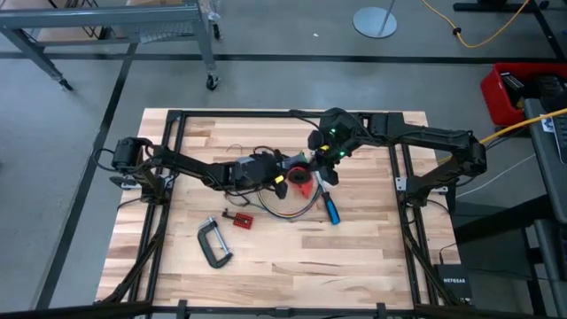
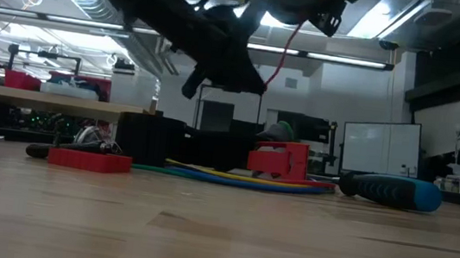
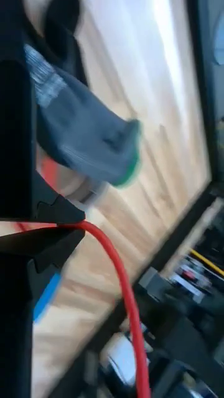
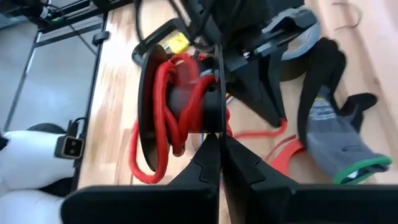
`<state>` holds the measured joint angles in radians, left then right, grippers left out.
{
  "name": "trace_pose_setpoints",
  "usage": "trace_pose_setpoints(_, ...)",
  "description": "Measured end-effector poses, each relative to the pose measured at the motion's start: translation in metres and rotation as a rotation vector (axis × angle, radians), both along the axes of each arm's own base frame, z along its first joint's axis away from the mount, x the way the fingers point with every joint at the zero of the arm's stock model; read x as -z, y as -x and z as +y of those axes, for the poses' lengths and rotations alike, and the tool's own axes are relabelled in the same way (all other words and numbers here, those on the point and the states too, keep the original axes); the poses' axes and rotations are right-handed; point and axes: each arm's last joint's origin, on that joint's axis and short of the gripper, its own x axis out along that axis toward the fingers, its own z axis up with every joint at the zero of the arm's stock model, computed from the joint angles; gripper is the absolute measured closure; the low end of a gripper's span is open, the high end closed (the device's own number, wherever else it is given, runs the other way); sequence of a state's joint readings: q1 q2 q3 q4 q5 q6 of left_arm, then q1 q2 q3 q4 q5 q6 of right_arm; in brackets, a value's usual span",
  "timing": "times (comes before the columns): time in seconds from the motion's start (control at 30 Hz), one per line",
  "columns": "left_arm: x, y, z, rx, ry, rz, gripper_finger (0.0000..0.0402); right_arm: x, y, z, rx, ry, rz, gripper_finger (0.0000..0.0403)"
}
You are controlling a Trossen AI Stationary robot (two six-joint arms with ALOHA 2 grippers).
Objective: Coil cords
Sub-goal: Coil the red wire cable onto the black spool
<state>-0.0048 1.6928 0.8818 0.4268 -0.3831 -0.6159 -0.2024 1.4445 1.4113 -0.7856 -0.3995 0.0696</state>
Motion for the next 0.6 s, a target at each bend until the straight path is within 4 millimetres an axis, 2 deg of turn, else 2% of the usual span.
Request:
trace_pose_setpoints(0.17, -0.003, -0.001, 0.0, 0.004, 0.014, -0.043, 0.0401, -0.002, -0.003, -0.002, 0.031, 0.039, -0.032, 0.0398)
trace_pose_setpoints(0.43, -0.005, -0.002, -0.011, 0.06, 0.03, -0.062, 0.0401, 0.0, -0.003, -0.009, 0.189, 0.205, 0.007, 0.0398)
trace_pose_setpoints(0.6, -0.009, -0.004, -0.014, 0.077, 0.02, -0.102, 0.0401, 0.0, -0.002, -0.01, 0.228, 0.245, 0.017, 0.0398)
